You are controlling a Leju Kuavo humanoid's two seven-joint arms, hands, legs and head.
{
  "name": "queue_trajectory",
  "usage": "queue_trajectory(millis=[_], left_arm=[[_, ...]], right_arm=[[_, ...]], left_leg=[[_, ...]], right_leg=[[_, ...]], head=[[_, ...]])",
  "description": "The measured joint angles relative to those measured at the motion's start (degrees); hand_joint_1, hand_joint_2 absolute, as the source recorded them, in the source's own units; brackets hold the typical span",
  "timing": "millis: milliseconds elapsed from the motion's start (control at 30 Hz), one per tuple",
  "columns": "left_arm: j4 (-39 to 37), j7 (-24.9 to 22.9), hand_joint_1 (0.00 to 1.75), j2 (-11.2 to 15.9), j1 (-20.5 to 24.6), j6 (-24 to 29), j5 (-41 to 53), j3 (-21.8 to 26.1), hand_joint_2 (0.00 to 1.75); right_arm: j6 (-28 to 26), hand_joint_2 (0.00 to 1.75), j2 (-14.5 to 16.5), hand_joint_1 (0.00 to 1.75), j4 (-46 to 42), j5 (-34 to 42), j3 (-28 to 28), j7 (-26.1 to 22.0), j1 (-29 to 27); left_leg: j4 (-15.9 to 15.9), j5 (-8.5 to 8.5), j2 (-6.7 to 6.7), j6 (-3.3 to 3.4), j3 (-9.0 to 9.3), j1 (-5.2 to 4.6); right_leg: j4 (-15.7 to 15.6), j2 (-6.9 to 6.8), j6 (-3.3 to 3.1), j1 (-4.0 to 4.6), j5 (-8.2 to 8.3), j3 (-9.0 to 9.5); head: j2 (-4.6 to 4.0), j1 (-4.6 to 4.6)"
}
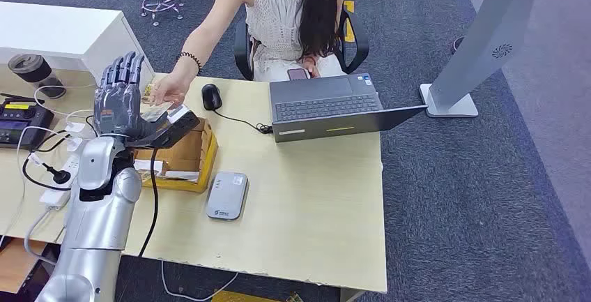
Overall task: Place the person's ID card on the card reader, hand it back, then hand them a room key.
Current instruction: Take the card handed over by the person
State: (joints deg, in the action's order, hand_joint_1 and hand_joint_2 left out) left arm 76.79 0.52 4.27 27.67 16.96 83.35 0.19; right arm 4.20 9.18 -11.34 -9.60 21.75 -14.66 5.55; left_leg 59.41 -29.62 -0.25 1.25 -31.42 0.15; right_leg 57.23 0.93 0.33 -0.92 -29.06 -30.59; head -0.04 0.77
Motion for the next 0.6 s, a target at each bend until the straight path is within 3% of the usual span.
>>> queue_trajectory(millis=[200, 600], left_arm=[[-0.6, -2.9, 0.0, 0.7, 1.4, 4.2, 5.8, -2.9, 1.75], [-2.0, -3.5, 0.0, 1.5, 1.8, 5.1, 6.2, -4.1, 1.75]], right_arm=[[0.5, 1.75, 0.2, 0.0, 0.0, -0.7, -0.3, 0.3, 0.2], [0.7, 1.75, 0.3, 0.0, 0.0, -0.9, -0.3, 0.5, 0.2]], left_leg=[[0.0, 0.0, 0.0, 0.0, -0.01, 0.0], [0.0, 0.0, 0.0, 0.0, -0.01, 0.0]], right_leg=[[0.0, 0.0, 0.0, 0.0, 0.0, 0.0], [0.0, 0.01, 0.0, 0.0, 0.0, -0.01]], head=[[0.0, 0.0], [0.0, 0.0]])
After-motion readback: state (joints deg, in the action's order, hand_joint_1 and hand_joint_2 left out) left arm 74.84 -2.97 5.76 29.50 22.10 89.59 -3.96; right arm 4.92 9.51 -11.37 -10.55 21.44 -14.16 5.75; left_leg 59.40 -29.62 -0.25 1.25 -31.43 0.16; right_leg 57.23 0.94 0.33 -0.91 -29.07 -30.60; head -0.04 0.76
